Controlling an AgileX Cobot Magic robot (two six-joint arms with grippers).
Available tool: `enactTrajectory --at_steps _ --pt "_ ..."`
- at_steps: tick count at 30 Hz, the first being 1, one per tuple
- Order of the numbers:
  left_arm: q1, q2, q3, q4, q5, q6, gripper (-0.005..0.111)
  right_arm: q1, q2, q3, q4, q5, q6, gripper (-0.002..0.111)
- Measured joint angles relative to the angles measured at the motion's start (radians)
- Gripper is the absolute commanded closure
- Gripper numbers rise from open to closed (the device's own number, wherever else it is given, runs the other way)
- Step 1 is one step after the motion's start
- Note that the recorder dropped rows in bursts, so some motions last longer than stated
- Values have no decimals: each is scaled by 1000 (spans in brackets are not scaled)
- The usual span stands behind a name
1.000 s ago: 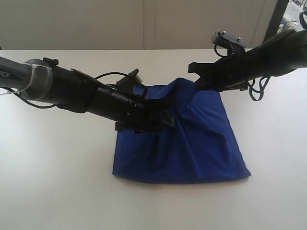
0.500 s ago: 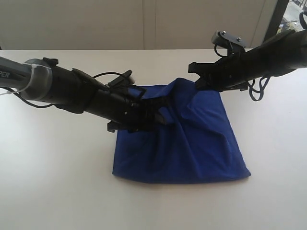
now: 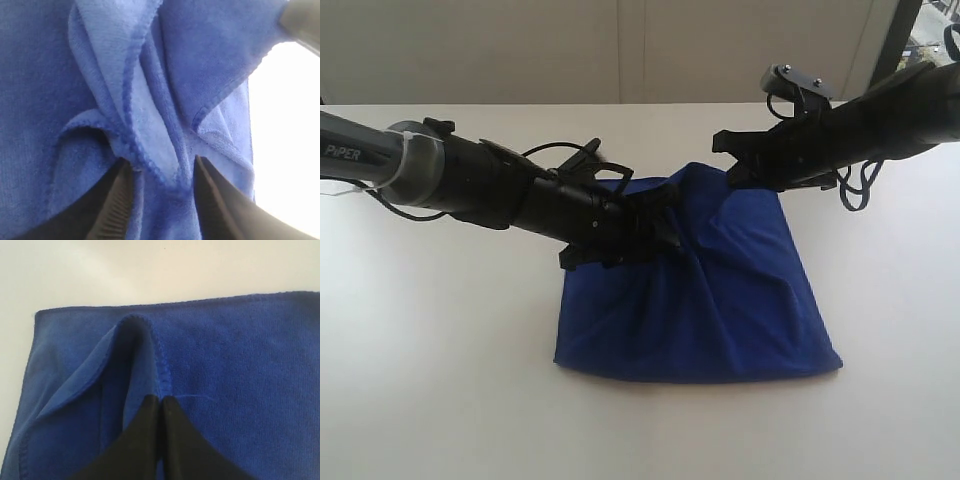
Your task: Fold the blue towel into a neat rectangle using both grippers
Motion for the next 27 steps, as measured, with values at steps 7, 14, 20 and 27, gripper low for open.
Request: enactTrajectory --at_steps 7,14,20,27 --pt "0 0 -2 -2 3 4 61 0 0 0 0 0 0 108" --pt "0 0 -2 -2 95 -3 61 0 0 0 0 0 -2 108" --pt "0 0 -2 9 142 -21 61 0 0 0 0 0 -2 108" --pt "0 0 -3 11 82 -25 61 0 0 6 0 0 -2 108"
